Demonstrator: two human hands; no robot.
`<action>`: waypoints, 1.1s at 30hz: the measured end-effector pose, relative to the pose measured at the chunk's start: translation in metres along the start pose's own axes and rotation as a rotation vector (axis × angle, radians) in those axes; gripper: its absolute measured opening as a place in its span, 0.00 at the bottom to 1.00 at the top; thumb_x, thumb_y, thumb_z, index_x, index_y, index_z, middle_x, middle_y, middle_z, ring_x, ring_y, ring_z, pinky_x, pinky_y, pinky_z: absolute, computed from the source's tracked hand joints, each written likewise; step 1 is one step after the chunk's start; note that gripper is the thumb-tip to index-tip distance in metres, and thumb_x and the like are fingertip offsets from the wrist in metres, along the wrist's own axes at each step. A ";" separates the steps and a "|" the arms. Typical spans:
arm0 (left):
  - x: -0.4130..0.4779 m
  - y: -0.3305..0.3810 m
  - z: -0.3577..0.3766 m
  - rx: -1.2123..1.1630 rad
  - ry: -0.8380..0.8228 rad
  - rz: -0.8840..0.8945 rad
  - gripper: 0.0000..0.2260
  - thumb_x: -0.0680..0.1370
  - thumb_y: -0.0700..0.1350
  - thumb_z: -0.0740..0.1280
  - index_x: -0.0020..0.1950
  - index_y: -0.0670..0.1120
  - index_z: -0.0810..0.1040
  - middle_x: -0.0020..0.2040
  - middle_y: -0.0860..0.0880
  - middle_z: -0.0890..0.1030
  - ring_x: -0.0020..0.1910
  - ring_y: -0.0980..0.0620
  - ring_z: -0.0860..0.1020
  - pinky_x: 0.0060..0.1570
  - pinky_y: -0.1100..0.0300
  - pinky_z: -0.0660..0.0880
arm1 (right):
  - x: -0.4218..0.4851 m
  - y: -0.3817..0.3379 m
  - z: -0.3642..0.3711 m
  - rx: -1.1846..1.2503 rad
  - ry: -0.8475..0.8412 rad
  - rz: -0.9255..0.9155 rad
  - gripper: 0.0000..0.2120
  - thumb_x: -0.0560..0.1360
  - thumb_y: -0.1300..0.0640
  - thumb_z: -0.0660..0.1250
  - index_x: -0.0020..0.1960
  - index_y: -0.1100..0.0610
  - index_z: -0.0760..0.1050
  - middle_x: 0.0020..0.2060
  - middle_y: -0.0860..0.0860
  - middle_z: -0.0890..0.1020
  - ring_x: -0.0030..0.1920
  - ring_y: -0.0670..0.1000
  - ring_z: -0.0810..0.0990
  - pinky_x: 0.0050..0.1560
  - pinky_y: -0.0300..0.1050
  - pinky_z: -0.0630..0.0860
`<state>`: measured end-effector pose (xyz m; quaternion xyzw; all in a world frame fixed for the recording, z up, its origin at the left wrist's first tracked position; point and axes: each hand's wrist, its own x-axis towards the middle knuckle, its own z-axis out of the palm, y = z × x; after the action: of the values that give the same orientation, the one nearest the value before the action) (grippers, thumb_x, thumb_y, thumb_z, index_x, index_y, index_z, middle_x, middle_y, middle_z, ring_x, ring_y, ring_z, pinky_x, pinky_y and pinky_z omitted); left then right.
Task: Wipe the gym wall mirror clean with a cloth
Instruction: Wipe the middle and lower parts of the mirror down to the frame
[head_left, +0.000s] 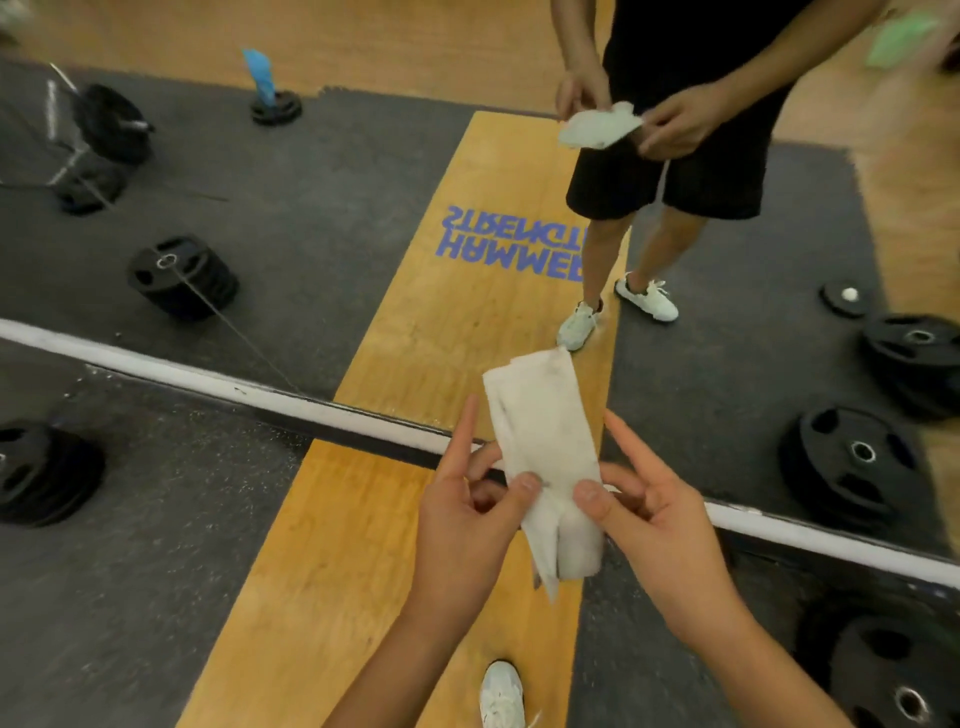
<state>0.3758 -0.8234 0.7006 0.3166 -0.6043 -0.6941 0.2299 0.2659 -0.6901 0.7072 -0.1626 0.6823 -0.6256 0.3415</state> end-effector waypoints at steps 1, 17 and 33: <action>0.000 0.005 0.006 0.024 -0.040 0.010 0.38 0.78 0.31 0.71 0.75 0.64 0.60 0.53 0.60 0.86 0.32 0.58 0.73 0.39 0.62 0.77 | -0.005 -0.002 -0.006 0.059 0.025 0.013 0.36 0.73 0.45 0.76 0.77 0.47 0.66 0.55 0.51 0.87 0.58 0.54 0.85 0.62 0.56 0.81; -0.112 0.057 0.161 -0.018 -0.515 0.003 0.15 0.82 0.31 0.64 0.63 0.45 0.82 0.56 0.47 0.87 0.55 0.48 0.85 0.52 0.55 0.82 | -0.165 -0.037 -0.169 0.267 0.261 -0.098 0.16 0.81 0.64 0.65 0.64 0.53 0.82 0.57 0.57 0.86 0.57 0.57 0.85 0.52 0.57 0.84; -0.208 0.063 0.217 0.036 -0.539 0.056 0.11 0.75 0.37 0.76 0.49 0.53 0.84 0.53 0.47 0.82 0.47 0.51 0.82 0.44 0.57 0.78 | -0.265 -0.032 -0.231 0.200 0.248 -0.219 0.17 0.76 0.76 0.66 0.47 0.56 0.85 0.57 0.47 0.83 0.52 0.48 0.83 0.50 0.40 0.79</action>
<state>0.3602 -0.5373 0.8115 0.1077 -0.6646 -0.7357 0.0739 0.2940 -0.3522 0.8041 -0.1227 0.6317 -0.7391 0.1993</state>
